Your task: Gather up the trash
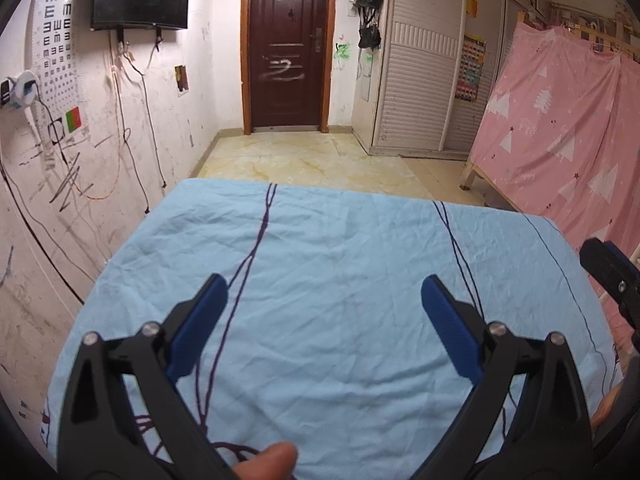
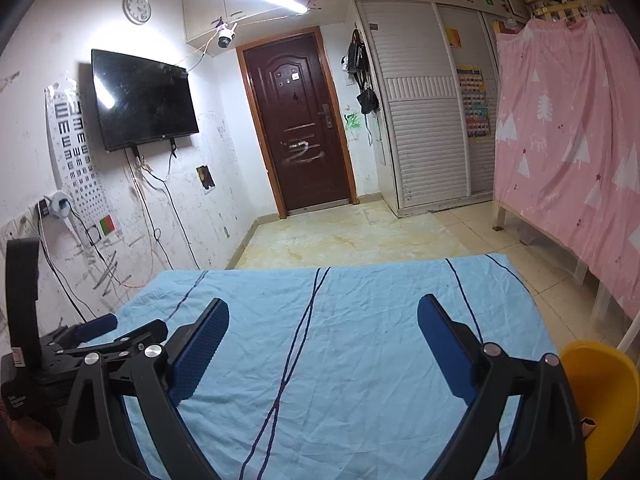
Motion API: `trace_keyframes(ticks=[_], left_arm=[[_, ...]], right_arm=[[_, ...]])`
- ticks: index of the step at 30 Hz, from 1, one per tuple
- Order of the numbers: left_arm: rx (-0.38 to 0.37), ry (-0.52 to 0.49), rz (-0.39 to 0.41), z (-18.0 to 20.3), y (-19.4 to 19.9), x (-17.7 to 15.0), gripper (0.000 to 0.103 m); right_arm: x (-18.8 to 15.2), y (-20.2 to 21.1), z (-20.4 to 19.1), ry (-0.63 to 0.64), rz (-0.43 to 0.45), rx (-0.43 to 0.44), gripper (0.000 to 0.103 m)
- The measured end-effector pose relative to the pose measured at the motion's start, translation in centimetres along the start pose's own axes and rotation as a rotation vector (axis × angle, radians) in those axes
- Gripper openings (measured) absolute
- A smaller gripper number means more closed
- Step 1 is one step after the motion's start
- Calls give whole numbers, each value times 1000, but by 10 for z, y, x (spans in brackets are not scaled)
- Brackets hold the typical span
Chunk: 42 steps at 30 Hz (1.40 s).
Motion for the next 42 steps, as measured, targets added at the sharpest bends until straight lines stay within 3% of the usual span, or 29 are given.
trace_keyframes(ticks=[42], left_arm=[[14, -18, 0, 3, -2, -2, 94]], right_arm=[[-11, -10, -1, 18, -29, -24, 88]])
Point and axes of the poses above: each gripper's, at about its wrist camera, not at the fingertips, and y roughly against the way its jaws point, z to its right, x to its top, the point moved 8 cm from there along -y, roughly the way its jaws point, and after that the axes turned 7 degrees about -y, right-handed, at the moved point
